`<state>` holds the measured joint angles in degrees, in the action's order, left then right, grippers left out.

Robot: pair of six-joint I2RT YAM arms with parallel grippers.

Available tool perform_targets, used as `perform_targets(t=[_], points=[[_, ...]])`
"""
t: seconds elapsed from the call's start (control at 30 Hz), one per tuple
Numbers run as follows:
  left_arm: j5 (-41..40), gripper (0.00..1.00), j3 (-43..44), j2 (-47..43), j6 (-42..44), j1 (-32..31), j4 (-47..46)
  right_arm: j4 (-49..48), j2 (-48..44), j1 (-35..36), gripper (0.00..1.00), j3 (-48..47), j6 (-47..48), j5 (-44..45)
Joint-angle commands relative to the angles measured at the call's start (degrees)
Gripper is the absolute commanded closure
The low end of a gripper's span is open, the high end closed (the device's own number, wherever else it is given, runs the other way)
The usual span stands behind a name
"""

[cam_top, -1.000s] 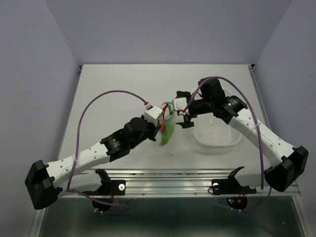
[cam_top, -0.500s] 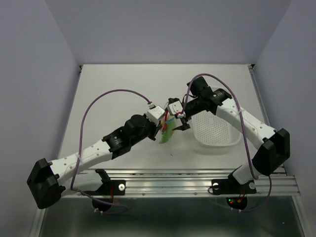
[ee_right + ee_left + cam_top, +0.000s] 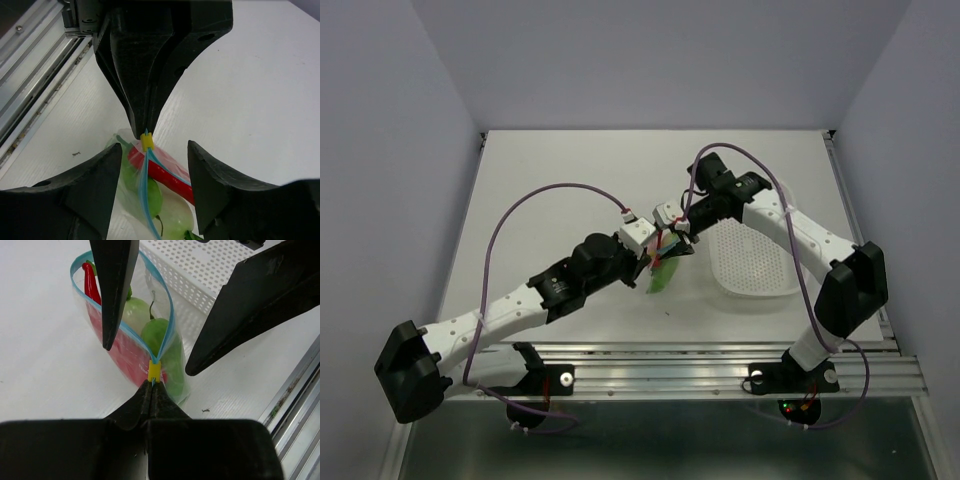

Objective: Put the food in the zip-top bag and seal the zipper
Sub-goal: Zip the zipper food storage bag at the center of the board.

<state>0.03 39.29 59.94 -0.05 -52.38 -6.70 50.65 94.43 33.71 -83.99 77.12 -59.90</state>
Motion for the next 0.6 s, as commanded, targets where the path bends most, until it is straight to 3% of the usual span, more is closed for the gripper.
perform_targets(t=[0.0, 0.1, 0.37, 0.57], points=[[0.5, 1.0, -0.5, -0.4, 0.4, 0.2, -3.0, 2.0, 0.9, -0.3, 0.4, -2.9, 0.7, -3.8], [0.6, 1.0, -0.6, -0.4, 0.5, 0.2, -3.5, 2.0, 1.6, -0.3, 0.46, -3.0, 0.1, -4.3], [1.5, 1.0, -1.0, -0.7, -2.0, 0.3, -4.7, 1.8, 3.4, -0.3, 0.46, -2.9, -1.4, -4.2], [1.7, 1.0, -1.1, 0.0, -2.1, 0.3, -4.9, 2.2, 4.4, 0.2, 0.53, -4.3, -3.2, -4.2]])
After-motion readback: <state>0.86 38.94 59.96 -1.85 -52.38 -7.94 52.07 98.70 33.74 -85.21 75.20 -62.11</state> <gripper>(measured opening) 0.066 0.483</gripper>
